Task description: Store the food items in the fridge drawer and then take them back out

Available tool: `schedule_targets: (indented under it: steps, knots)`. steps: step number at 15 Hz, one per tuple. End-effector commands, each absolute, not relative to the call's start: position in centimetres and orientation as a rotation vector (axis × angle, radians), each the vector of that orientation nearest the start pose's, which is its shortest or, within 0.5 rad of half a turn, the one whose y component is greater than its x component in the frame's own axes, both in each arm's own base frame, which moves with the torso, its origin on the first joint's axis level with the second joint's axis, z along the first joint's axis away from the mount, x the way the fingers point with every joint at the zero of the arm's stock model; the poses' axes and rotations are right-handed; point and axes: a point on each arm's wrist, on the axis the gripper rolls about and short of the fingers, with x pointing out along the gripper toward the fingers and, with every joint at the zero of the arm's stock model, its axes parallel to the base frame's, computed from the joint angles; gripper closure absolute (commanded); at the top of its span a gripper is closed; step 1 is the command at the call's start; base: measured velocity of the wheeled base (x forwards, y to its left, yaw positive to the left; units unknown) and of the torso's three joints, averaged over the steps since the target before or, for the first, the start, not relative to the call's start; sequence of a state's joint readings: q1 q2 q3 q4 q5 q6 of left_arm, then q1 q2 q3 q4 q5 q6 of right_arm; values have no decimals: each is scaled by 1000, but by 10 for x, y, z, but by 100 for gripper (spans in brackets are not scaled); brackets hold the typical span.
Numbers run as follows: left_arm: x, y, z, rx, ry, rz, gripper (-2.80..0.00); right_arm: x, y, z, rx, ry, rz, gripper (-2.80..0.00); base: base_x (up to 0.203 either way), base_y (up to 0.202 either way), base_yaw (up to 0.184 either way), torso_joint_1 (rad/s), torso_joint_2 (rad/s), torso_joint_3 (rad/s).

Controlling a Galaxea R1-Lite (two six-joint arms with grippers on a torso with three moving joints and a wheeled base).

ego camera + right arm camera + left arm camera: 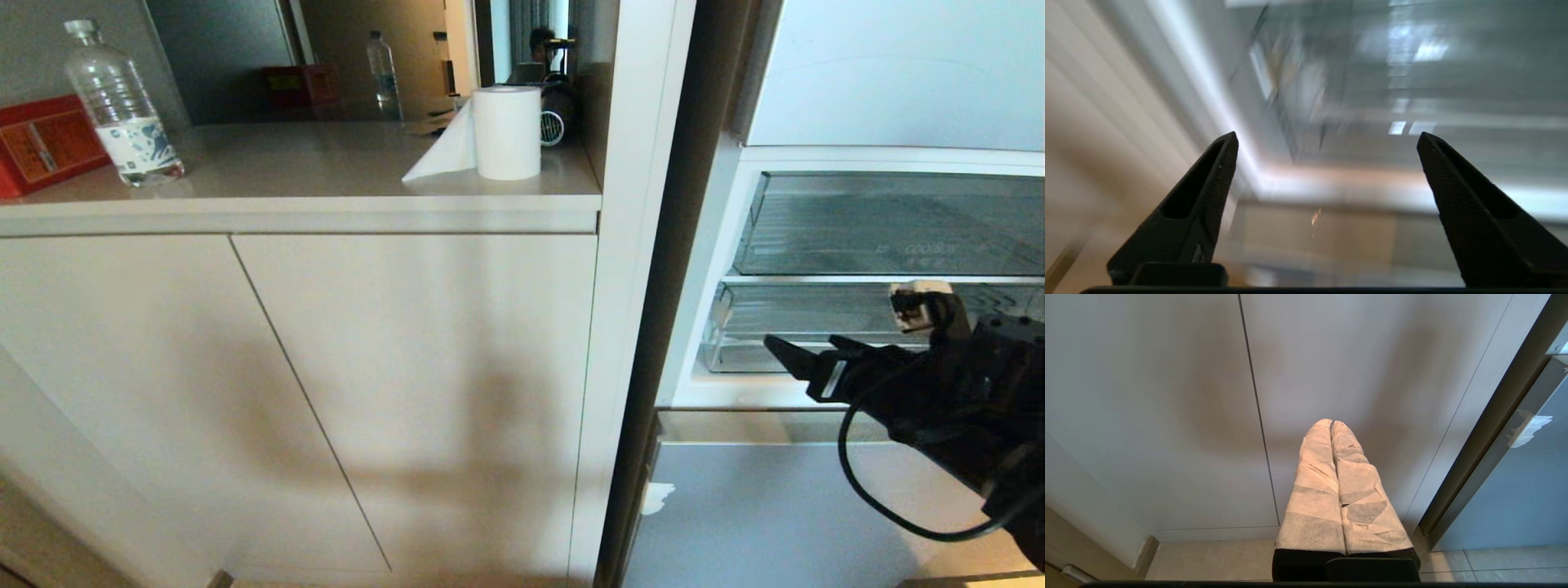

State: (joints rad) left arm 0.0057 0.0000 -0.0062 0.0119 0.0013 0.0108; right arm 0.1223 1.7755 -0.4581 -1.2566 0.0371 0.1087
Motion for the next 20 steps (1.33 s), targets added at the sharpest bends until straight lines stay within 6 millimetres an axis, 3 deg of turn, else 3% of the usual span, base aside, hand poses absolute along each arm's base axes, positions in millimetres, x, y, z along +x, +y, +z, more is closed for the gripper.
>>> schedule_targets:
  steps: [1,4,12,20]
  knots:
    - [-23,0,76,11,6,8,0,295,44,117,104,90,160,-280,0,0,0,0,0,0]
    - [-23,0,76,11,6,8,0,312,52,110,101,63,117,-280,0,0,0,0,0,0]
    - [-23,0,76,11,6,8,0,332,68,104,104,33,103,-280,0,0,0,0,0,0]
    - [-23,0,76,11,6,8,0,346,79,112,113,-33,74,-280,0,0,0,0,0,0]
